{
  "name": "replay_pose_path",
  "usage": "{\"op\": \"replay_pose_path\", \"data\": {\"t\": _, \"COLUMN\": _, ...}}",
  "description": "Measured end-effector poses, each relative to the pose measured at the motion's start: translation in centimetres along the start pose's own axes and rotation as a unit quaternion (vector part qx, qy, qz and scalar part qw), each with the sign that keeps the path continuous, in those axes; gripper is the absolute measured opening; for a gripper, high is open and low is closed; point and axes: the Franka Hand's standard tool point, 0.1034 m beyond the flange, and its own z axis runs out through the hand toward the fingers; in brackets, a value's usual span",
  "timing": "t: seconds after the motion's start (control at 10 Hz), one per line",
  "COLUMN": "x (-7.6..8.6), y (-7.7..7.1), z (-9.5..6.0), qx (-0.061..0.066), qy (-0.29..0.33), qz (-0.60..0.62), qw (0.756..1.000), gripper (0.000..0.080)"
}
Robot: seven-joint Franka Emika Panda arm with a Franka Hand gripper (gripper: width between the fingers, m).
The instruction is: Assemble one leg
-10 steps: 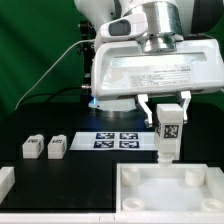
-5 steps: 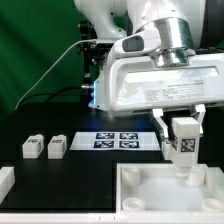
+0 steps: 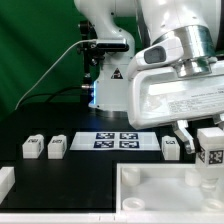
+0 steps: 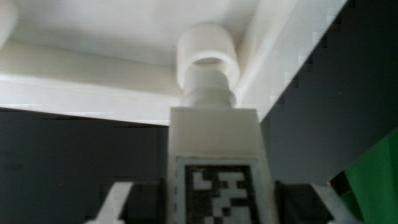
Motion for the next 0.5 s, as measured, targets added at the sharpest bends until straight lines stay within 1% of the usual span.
{"op": "replay_pose_path", "data": {"t": 0.1, "x": 0.1, "y": -0.2, "z": 0.3, "qx": 0.002, "qy": 0.0, "qz": 0.001, "qw": 1.0, "gripper": 0.0292}}
{"op": "replay_pose_path", "data": {"t": 0.3, "x": 0.5, "y": 0.0, "z": 0.9, "qx": 0.002, "qy": 0.002, "qz": 0.005, "qw": 1.0, "gripper": 0.0292}}
{"op": "replay_pose_path", "data": {"t": 0.5, "x": 0.3, "y": 0.3, "z": 1.5, "qx": 0.002, "qy": 0.0, "qz": 0.007, "qw": 1.0, "gripper": 0.0292}}
